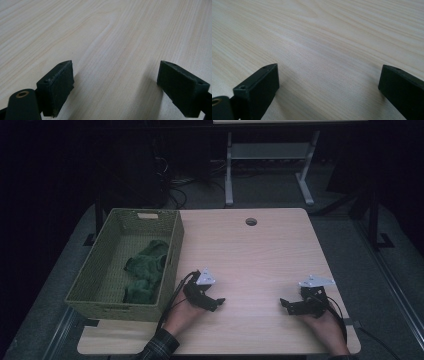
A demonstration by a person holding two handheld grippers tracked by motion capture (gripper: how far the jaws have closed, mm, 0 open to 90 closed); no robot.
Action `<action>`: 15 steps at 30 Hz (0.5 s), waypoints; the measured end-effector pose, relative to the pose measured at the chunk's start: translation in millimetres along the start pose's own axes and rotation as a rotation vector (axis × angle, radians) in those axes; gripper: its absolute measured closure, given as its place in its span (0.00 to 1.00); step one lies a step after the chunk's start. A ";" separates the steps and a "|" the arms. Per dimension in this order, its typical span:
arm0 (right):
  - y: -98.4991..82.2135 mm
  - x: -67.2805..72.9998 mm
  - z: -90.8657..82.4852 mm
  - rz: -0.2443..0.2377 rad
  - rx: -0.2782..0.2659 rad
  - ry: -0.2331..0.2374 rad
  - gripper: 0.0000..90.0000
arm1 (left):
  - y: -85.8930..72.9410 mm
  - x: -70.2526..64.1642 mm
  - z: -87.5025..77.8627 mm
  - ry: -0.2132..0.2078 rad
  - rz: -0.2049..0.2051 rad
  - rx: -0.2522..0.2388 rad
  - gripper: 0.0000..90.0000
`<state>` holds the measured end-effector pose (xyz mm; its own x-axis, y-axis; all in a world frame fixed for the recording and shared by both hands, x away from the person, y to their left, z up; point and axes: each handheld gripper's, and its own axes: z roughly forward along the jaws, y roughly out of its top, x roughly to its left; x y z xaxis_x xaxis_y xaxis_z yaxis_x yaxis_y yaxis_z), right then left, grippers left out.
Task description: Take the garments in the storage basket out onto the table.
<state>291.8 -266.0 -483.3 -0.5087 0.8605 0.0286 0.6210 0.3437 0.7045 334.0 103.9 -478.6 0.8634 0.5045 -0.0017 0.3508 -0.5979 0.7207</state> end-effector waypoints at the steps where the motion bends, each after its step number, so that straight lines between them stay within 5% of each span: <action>1: 0.0 0.0 0.0 0.000 0.000 0.000 0.03 | 0.0 0.0 0.0 0.000 0.000 0.000 0.15; 15: 0.2 -0.1 0.1 -0.002 0.000 0.002 0.03 | 3.1 -1.2 -4.0 -0.003 -0.002 0.013 0.16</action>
<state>292.1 -266.0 -483.3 -0.5109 0.8592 0.0286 0.6199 0.3452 0.7047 332.6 104.0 -473.7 0.8638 0.5039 -0.0051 0.3569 -0.6047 0.7120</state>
